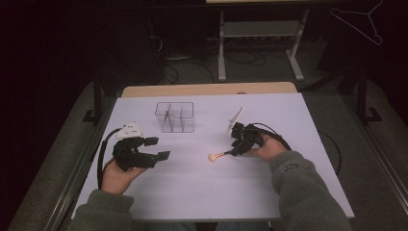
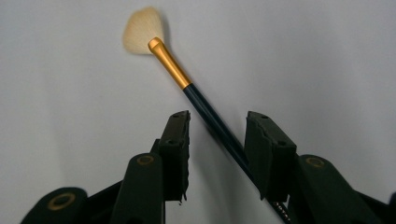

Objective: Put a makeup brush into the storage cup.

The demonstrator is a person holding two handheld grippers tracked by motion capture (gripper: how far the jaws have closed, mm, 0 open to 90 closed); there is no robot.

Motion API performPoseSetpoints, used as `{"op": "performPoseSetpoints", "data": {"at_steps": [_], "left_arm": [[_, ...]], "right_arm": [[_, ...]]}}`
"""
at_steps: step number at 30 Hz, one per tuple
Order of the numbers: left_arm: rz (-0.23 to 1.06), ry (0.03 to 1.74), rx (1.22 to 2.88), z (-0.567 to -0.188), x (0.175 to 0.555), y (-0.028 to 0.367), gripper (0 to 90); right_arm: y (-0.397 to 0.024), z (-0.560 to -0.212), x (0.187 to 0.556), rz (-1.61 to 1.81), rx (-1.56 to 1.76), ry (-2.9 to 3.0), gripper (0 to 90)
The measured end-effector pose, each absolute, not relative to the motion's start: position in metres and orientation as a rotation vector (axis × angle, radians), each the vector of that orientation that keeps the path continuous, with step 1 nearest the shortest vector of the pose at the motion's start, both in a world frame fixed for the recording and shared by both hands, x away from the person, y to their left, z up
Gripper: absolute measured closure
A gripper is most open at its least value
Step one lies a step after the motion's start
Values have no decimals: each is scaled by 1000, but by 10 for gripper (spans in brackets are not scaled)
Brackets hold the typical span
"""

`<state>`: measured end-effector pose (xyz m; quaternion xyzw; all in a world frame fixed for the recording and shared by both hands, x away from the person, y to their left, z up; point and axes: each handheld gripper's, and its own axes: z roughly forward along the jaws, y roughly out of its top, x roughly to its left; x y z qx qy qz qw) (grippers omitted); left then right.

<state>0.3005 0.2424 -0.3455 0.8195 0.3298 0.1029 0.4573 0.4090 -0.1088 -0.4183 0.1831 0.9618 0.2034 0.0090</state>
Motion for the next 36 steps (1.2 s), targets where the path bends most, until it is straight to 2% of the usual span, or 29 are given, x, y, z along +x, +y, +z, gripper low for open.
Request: {"op": "performPoseSetpoints", "data": {"at_steps": [11, 20, 36], "left_arm": [[248, 816, 2020, -346, 301, 243, 277], [237, 810, 2026, -349, 302, 240, 278], [218, 812, 2026, -353, 303, 240, 278]], "right_arm": [[-101, -422, 409, 538, 497, 3021, 669], [-89, -420, 412, 400, 410, 3066, 822], [-96, -417, 414, 478, 535, 3084, 830]]}}
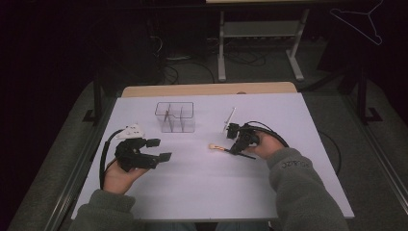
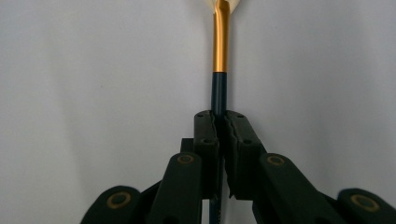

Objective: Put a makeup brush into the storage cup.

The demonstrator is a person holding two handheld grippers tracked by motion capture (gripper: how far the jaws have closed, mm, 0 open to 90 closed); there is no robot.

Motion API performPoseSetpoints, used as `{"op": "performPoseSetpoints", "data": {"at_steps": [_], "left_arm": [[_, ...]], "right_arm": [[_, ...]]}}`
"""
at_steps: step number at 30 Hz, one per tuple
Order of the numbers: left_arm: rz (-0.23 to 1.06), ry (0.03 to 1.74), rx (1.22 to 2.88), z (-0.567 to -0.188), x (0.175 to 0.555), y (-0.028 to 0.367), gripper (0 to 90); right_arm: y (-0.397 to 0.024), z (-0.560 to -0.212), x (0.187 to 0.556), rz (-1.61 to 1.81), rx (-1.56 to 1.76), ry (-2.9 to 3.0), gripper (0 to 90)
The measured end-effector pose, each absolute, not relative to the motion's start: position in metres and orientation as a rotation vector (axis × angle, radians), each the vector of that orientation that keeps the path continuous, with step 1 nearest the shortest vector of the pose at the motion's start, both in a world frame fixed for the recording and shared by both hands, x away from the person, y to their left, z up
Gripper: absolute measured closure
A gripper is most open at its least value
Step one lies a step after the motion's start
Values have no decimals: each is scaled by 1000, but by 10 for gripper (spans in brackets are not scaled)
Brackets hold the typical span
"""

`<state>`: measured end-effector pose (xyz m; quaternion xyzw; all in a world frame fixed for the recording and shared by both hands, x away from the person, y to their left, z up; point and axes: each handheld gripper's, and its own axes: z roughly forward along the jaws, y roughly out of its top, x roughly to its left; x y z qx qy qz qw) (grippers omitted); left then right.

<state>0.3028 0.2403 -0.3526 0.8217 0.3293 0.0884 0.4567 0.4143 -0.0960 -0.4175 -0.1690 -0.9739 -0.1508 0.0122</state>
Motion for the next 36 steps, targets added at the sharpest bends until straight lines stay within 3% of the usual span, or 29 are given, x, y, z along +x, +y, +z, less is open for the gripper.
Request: {"op": "performPoseSetpoints", "data": {"at_steps": [36], "left_arm": [[141, 734, 2062, -361, 300, 213, 310]], "right_arm": [[-123, -356, 349, -1201, -538, -2864, 828]]}}
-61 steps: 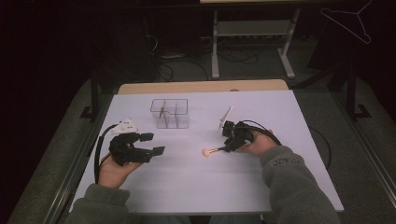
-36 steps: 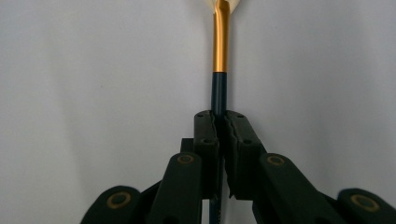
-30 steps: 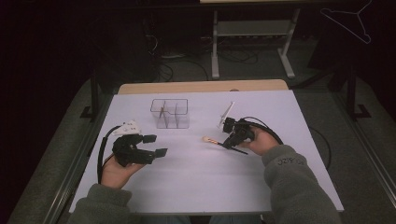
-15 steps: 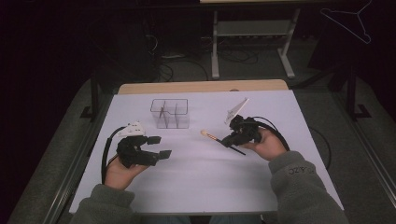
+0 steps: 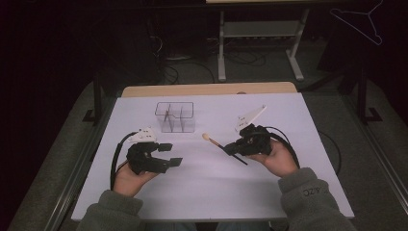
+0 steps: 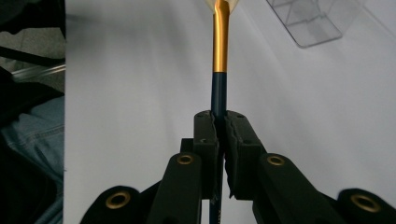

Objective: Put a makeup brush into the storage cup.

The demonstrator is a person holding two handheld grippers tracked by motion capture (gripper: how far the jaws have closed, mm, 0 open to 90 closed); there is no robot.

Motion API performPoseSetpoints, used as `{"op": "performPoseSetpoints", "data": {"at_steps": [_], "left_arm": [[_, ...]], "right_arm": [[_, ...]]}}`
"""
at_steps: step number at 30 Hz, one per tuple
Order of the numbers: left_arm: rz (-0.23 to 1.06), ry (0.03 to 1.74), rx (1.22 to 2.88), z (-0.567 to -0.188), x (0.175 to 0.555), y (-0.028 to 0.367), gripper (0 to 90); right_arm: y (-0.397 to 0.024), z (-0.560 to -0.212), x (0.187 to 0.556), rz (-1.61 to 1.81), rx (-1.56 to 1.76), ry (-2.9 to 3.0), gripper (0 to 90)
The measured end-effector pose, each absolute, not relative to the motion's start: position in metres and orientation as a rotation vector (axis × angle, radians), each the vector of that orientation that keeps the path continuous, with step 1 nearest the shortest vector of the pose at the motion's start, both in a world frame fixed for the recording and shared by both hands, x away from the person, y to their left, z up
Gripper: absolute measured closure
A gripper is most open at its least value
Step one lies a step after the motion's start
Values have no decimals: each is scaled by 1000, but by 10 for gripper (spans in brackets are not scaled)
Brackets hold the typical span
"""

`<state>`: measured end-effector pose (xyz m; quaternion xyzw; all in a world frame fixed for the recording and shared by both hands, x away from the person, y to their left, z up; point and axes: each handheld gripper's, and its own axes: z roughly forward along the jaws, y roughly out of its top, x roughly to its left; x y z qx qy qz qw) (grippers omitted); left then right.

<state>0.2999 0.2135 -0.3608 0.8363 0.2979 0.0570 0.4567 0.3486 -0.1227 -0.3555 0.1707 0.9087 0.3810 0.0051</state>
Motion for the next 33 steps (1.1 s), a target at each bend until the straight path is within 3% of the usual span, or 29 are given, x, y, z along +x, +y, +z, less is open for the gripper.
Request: {"op": "performPoseSetpoints", "data": {"at_steps": [11, 33], "left_arm": [[104, 692, 2063, -365, 299, 206, 343], [-5, 611, 2018, -372, 295, 191, 512]], "right_arm": [[-105, -355, 331, 1320, 486, 2815, 828], [-80, -370, 312, 1495, 477, 2746, 827]]}}
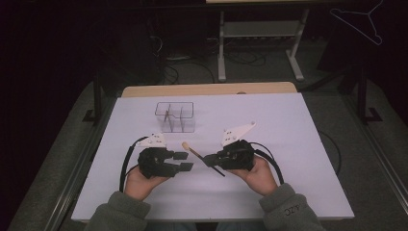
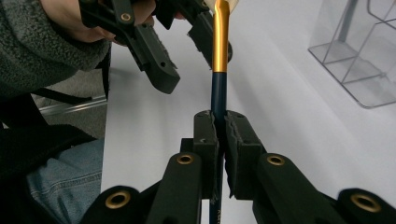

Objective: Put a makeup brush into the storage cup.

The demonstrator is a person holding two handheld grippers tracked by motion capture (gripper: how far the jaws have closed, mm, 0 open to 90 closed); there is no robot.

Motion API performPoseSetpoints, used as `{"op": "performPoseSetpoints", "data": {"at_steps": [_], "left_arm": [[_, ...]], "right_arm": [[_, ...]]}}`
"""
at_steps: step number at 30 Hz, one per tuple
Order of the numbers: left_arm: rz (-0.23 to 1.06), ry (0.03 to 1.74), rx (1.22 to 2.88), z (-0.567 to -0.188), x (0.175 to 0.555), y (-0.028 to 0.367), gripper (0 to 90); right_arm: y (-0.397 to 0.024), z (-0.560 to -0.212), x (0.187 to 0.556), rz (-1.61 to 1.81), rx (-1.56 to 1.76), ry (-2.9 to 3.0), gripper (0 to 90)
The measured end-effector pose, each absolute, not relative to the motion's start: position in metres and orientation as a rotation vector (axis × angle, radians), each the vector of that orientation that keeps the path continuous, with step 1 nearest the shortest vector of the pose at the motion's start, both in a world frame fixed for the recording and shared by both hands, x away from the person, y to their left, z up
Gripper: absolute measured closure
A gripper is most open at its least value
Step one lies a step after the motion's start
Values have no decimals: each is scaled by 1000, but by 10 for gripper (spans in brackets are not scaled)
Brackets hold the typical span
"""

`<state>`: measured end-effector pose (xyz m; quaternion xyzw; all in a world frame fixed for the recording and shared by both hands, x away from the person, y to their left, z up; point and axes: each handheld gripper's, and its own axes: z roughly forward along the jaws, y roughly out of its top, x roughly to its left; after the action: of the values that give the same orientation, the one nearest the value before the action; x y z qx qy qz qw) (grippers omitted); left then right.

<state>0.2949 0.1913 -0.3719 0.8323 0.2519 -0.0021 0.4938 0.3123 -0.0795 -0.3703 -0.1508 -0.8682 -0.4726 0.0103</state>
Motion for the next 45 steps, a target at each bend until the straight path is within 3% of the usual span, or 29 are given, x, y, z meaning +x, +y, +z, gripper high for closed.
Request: {"op": "performPoseSetpoints", "data": {"at_steps": [12, 25, 33, 45], "left_arm": [[-52, 589, 1984, -373, 294, 190, 617], [-101, 560, 1952, -373, 294, 193, 810], [-95, 553, 1954, -372, 293, 192, 835], [-16, 590, 2000, -367, 292, 195, 836]], "right_arm": [[-67, -379, 305, -1504, -426, -2723, 827], [-58, -383, 300, -1481, -359, -2762, 827], [-56, -384, 298, -1483, -353, -2764, 825], [-66, -387, 303, -1443, -442, -2766, 642]]}}
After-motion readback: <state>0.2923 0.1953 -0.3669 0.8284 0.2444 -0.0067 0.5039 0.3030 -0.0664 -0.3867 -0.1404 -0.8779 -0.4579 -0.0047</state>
